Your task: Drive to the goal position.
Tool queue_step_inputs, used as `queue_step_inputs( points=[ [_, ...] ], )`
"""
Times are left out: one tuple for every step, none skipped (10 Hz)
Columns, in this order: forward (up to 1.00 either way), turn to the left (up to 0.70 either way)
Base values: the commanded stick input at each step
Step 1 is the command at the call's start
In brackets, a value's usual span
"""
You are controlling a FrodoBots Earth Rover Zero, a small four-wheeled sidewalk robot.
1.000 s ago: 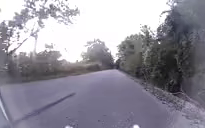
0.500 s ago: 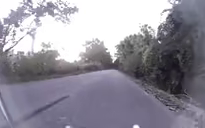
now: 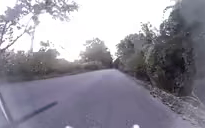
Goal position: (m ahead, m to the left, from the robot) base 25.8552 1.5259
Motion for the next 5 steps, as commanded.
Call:
queue_step_inputs(
  points=[
    [0.70, 0.00],
    [0.70, 0.00],
    [0.70, 0.00],
    [0.70, 0.00],
    [0.70, -0.07]
  ],
)
